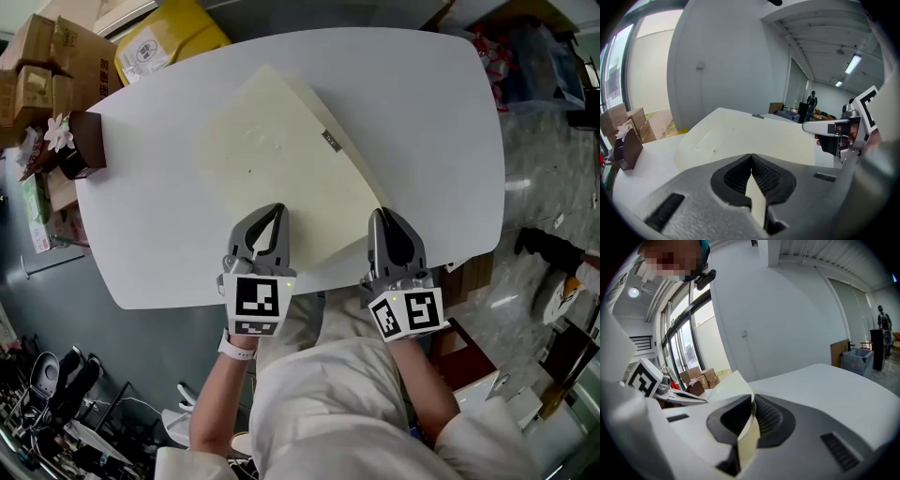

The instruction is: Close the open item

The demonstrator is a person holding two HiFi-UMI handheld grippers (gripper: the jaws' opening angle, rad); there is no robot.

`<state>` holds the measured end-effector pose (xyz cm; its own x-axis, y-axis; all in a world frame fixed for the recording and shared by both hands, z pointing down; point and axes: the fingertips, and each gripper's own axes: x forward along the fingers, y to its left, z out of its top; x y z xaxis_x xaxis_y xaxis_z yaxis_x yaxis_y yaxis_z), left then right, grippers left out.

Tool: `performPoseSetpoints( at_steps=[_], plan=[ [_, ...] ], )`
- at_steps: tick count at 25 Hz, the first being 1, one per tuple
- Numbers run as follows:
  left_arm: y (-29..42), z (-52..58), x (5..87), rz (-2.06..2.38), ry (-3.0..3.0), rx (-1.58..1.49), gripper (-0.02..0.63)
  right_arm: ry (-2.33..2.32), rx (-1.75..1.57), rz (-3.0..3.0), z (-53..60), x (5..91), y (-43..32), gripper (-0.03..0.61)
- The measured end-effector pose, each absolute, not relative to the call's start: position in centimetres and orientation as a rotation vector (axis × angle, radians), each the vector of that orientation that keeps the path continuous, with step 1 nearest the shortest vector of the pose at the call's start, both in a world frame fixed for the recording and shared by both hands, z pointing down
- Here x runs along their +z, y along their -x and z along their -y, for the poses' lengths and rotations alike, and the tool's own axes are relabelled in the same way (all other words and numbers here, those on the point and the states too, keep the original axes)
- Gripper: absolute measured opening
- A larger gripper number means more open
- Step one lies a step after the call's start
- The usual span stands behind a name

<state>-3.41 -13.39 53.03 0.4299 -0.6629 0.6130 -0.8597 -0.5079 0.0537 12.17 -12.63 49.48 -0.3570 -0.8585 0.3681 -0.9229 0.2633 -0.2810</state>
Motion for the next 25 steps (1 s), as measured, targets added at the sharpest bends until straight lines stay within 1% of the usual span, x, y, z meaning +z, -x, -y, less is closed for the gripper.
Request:
performPoseSetpoints(
  at_steps=[9, 25],
  plan=[
    [2.5, 14.1, 56.1, 1.215, -2.332, 0.826, 0.026, -1.713, 0.715, 2.329, 13.3, 51.4, -13.2, 0.034],
    [0.7, 14.6, 58.8, 1.076, -2.335, 0.939, 0.026, -1.745, 0.771, 2.253, 13.8, 54.3, -14.8, 0.034]
  ],
)
